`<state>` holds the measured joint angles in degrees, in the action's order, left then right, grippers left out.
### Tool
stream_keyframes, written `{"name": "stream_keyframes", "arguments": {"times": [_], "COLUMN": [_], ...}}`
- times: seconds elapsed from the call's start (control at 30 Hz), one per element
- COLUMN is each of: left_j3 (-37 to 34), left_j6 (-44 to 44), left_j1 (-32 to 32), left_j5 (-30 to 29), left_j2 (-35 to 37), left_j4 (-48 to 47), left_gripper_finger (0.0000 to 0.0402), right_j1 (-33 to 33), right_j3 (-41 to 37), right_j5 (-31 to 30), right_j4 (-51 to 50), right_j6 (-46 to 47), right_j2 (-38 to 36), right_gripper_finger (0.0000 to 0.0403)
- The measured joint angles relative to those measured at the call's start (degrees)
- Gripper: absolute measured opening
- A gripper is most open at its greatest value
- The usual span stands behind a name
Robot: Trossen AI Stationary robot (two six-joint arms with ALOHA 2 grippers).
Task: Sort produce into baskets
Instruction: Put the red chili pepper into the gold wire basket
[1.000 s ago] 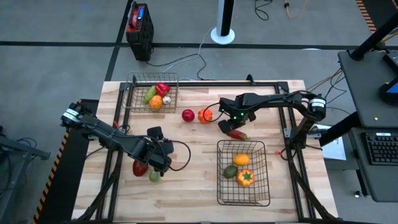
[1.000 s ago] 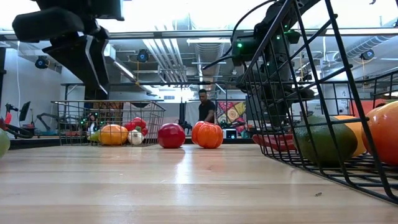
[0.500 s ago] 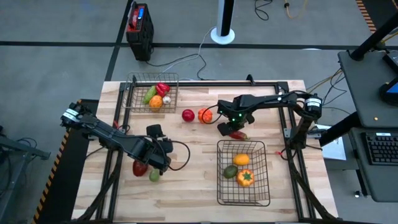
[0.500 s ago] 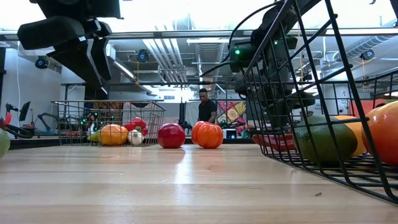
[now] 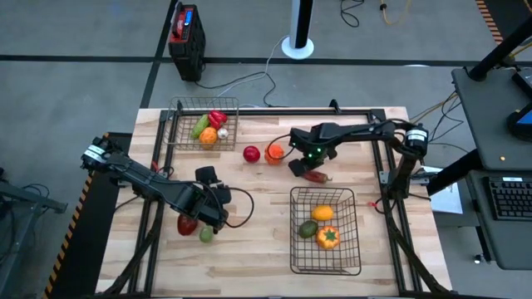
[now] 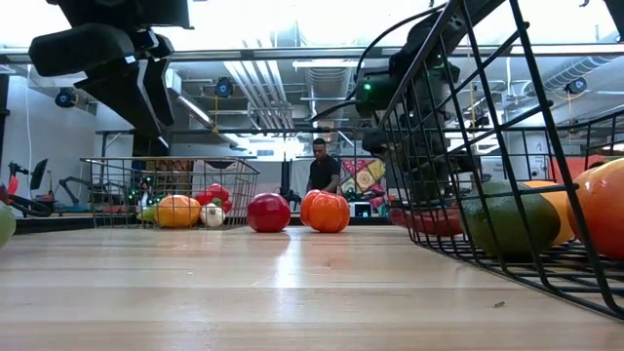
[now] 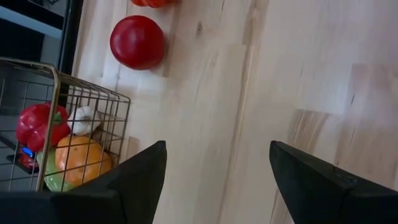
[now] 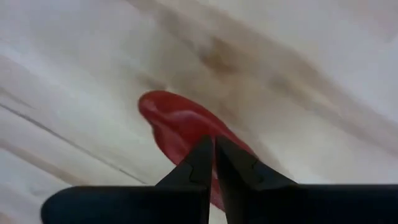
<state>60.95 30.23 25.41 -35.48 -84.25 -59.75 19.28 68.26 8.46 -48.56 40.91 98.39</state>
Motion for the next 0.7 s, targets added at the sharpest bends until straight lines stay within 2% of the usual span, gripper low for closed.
{"name": "stream_keyframes", "arguments": {"times": [0.1,0.17,0.33,0.47,0.57,0.7], "left_j3": [0.0,0.0,0.0,-0.02,0.0,0.0], "left_j6": [0.59,0.76,1.35,1.77,1.82,1.82], "left_j1": [0.0,0.0,0.0,0.0,0.0,0.0], "left_j5": [0.02,0.02,0.04,0.04,0.04,0.07], "left_j2": [0.0,0.0,0.0,0.02,0.0,0.02], "left_j4": [-0.01,0.0,0.0,-0.02,0.0,0.0], "left_gripper_finger": [0.0266,0.0266,0.0266,0.0266,0.0266,0.0266], "right_j1": [0.89,0.97,0.11,-1.23,-1.95,-2.93], "right_j3": [1.43,3.05,6.71,7.57,7.44,7.44], "right_j5": [-0.05,0.38,0.08,-3.25,-3.99,-6.92], "right_j4": [-0.18,-1.53,-12.57,-18.6,-18.68,-17.49], "right_j6": [-3.25,-9.97,-22.48,-30.51,-33.96,-34.35], "right_j2": [0.0,-0.08,-0.24,-0.27,-0.28,-0.22], "right_gripper_finger": [0.0012,0.0012,0.0012,0.0019,0.0039,0.0089]}}
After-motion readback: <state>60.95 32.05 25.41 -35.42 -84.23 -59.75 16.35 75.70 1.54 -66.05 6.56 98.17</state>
